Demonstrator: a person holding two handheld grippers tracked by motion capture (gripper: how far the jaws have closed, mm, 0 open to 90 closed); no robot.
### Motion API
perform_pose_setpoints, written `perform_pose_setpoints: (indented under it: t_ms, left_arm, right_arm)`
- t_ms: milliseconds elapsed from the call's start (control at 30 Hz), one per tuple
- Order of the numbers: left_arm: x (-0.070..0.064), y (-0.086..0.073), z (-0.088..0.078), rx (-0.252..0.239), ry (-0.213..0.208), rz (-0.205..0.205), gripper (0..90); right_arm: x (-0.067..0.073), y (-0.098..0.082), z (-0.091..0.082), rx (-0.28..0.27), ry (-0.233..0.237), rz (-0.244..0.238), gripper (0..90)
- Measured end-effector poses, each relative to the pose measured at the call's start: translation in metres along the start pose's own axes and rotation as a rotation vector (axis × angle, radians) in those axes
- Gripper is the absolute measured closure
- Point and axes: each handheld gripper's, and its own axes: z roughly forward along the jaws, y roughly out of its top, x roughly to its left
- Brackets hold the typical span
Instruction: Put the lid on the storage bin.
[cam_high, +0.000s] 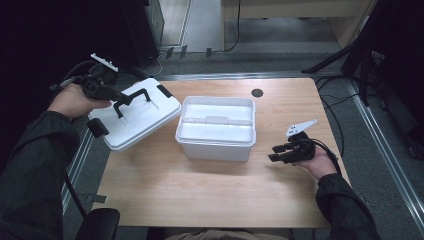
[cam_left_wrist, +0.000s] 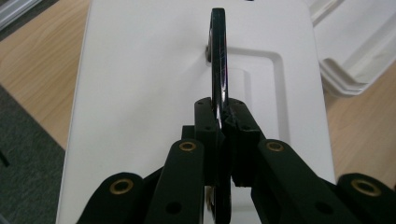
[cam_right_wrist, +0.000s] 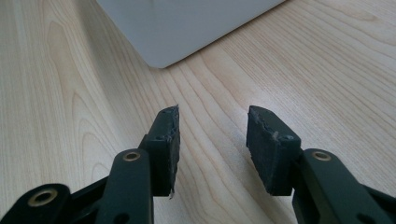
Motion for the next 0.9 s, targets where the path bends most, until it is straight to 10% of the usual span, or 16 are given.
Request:
perform_pose_setpoints:
  t_ms: [900]
  left_arm:
    - [-0.057, 0.079, 0.006, 0.019, -0.102, 0.228, 84.8]
  right_arm:
    - [-0.003, 0.002, -0.002, -0.022, 0.022, 0.005, 55.9]
